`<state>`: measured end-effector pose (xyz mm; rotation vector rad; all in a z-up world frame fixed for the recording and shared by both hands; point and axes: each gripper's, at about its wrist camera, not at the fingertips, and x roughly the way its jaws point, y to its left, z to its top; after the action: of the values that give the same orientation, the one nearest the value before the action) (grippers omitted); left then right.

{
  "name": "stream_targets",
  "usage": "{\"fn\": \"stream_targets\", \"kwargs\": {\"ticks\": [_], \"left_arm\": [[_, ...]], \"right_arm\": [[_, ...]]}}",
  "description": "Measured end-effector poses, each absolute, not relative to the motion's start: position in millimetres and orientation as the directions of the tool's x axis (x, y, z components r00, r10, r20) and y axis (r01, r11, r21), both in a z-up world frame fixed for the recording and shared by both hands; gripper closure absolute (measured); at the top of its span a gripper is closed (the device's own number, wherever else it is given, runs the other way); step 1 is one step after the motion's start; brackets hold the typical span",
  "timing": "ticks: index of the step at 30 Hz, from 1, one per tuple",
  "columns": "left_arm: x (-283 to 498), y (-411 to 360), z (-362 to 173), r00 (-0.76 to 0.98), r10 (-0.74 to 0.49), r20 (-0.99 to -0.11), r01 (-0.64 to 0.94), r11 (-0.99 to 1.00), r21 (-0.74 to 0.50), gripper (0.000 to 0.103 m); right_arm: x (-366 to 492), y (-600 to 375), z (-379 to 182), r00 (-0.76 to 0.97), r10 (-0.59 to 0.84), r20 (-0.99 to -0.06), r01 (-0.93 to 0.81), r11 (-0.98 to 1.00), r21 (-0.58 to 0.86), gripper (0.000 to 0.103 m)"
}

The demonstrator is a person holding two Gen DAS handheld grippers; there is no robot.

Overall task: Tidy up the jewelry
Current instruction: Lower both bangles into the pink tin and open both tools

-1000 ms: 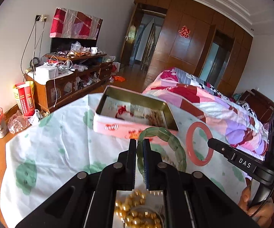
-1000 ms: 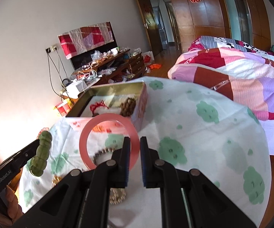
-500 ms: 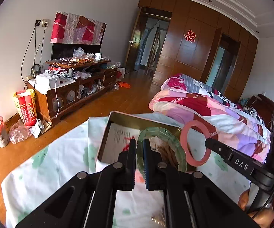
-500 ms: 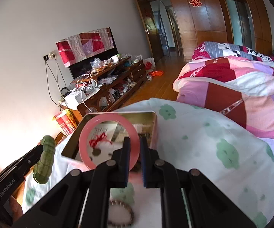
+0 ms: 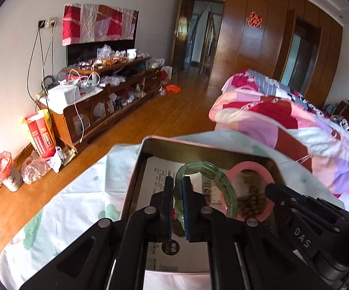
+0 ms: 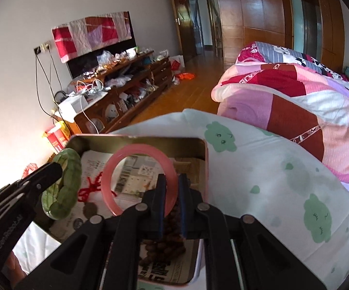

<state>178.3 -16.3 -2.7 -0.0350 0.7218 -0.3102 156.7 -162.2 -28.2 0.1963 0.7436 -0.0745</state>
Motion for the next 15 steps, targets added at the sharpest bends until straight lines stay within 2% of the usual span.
{"fn": "stream_targets", "kwargs": {"ticks": [6,15], "left_arm": [[183.4,-19.3,-14.6,0.695,-0.226,-0.683,0.237,0.968,-0.079,0.097],[185.9,-25.3,-22.1,0.719,-0.116,-0.686,0.193,0.981,0.036,0.096]], "right_arm": [[157.4,-162.9,-36.4,0.725,0.024,-0.688,0.128,0.977,0.169,0.09],[153.7,-160.0,-36.1,0.742,0.025,-0.67,0.111,0.981,0.16,0.089]]}}
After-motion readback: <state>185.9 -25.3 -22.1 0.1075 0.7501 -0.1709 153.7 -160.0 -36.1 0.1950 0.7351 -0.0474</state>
